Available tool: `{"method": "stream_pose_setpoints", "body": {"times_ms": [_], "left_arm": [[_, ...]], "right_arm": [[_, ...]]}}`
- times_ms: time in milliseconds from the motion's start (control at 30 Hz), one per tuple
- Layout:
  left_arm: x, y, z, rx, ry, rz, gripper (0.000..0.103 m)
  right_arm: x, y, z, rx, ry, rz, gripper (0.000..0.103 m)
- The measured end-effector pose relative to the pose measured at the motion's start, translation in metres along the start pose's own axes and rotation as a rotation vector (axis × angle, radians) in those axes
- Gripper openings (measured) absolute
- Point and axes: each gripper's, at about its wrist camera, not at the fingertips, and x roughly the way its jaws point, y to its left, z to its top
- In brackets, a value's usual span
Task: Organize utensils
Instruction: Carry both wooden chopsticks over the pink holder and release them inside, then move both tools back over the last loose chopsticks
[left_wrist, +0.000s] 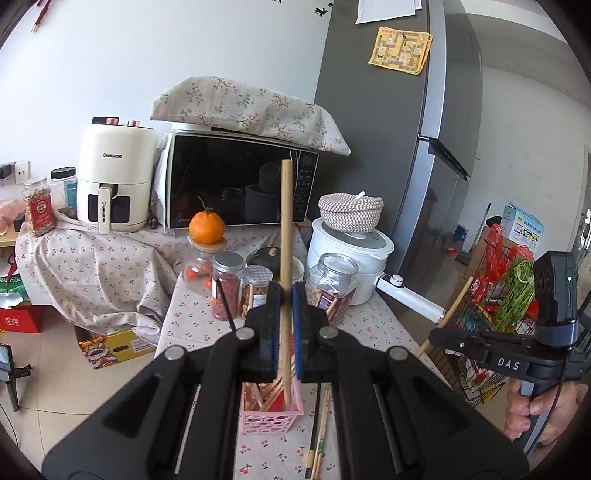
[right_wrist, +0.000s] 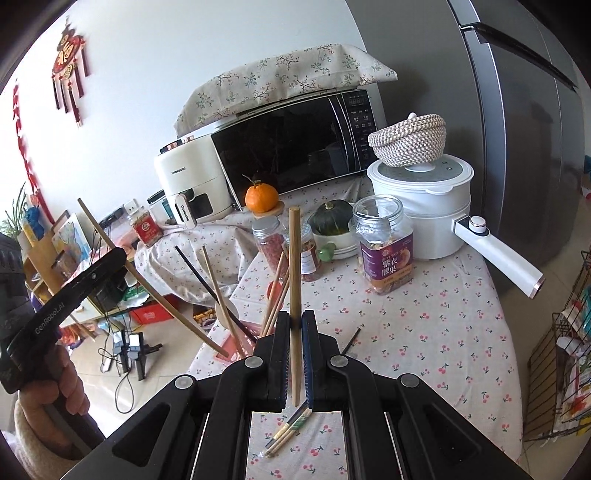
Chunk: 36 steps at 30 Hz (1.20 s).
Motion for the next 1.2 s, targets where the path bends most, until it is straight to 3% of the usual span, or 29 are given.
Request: {"method": "stream_pose_setpoints", "body": {"times_ms": [100,333,567,633,700,800,900,1067,1200], "left_arm": [[0.015,0.004,-0.010,0.011,0.025,0.018,0.007],[0.056,0.015,-0.035,-0.026,0.164,0.026,0.007],[0.077,0.017,-0.047,-0.030,0.229,0.024,0.008],[0.081,0.020,-0.049,-0.041,0.261,0.027,0.021],[0.079,0.022,-0.049,-0.052,0.273,0.029,0.052],[0.072,0.021,-0.048,-0.031,0.272,0.046,0.074],[0.064,0.024,-0.051,-0.021,0.299,0.073,0.084],[0.059,0.038,-0.066,-0.036,0.379,0.139,0.089],[0.056,0.045,-0.079,-0.035,0.428,0.143,0.089]], "right_arm": [[0.004,0.004,-0.001,-0.004,-0.004,0.004,0.006],[0.005,0.006,-0.001,-0.009,-0.024,0.013,0.006],[0.002,0.006,0.003,0.003,-0.060,0.043,0.006],[0.002,0.008,0.005,0.003,-0.072,0.057,0.006],[0.001,0.010,0.006,0.002,-0.087,0.072,0.006],[-0.002,0.014,0.010,0.000,-0.117,0.092,0.006],[-0.001,0.017,0.014,0.010,-0.142,0.115,0.006],[0.011,0.021,0.016,0.025,-0.157,0.138,0.006],[0.029,0.024,0.014,0.035,-0.142,0.146,0.006]]}}
